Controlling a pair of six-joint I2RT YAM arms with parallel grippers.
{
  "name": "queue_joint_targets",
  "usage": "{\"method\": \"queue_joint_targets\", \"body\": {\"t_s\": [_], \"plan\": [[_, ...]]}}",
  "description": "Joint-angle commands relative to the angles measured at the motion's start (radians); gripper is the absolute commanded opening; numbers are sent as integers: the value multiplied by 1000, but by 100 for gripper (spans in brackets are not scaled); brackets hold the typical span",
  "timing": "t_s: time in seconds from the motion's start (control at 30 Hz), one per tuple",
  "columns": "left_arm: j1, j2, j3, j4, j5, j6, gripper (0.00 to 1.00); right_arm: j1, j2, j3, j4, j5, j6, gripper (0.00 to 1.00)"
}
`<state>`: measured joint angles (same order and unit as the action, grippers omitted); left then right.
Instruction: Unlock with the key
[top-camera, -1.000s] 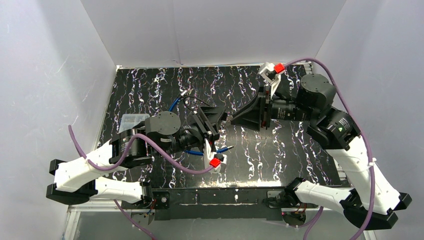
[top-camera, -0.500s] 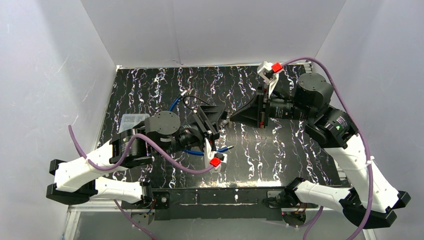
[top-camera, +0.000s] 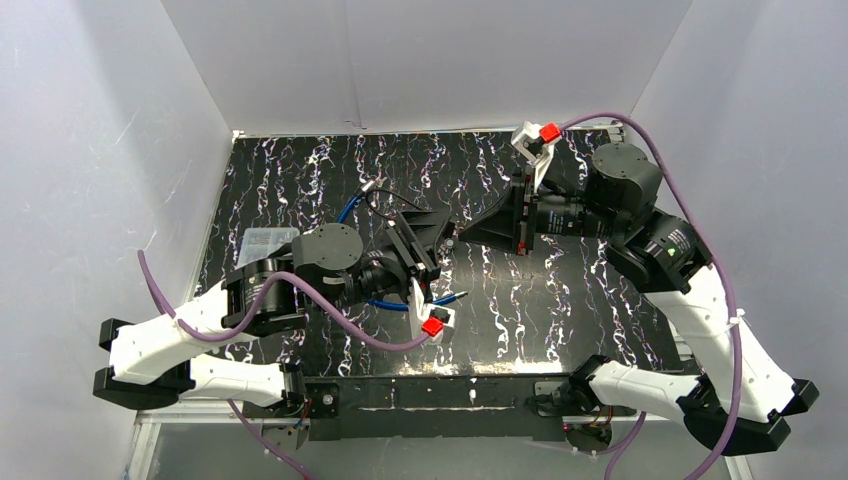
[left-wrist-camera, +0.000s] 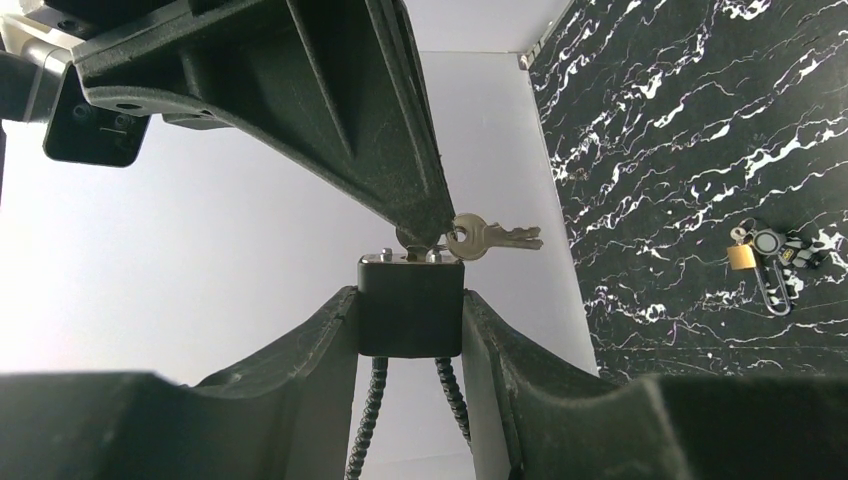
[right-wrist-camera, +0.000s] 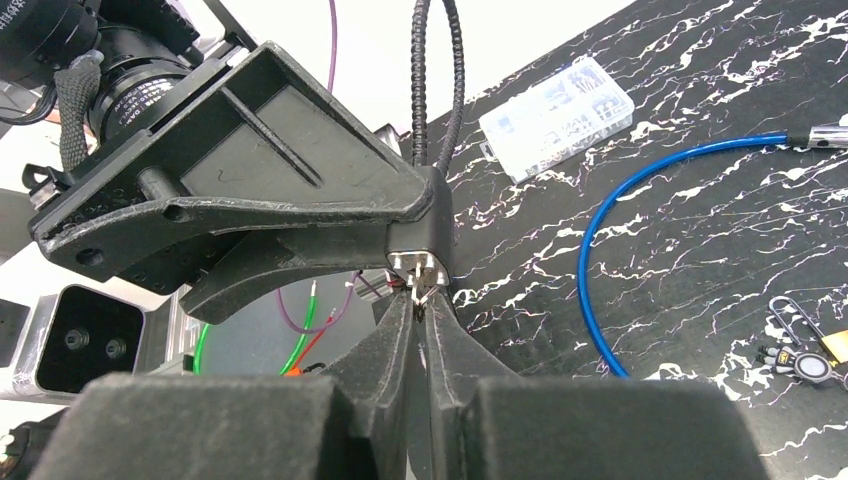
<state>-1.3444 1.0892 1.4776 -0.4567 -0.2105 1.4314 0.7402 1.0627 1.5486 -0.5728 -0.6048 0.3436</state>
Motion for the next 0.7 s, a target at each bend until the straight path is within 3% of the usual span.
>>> {"method": "queue_joint_targets", "body": {"t_s": [0.0, 0.1, 0.67], "plan": [[-5, -18, -16, 41, 36, 56, 0, -1, 2, -1, 89, -20, 26, 7], [-10, -24, -32, 44, 50, 110, 0, -1, 7, -16, 120, -37, 54, 1], [-32, -144, -225, 270, 144, 422, 0, -20, -63, -220, 440, -97, 333, 1]]}}
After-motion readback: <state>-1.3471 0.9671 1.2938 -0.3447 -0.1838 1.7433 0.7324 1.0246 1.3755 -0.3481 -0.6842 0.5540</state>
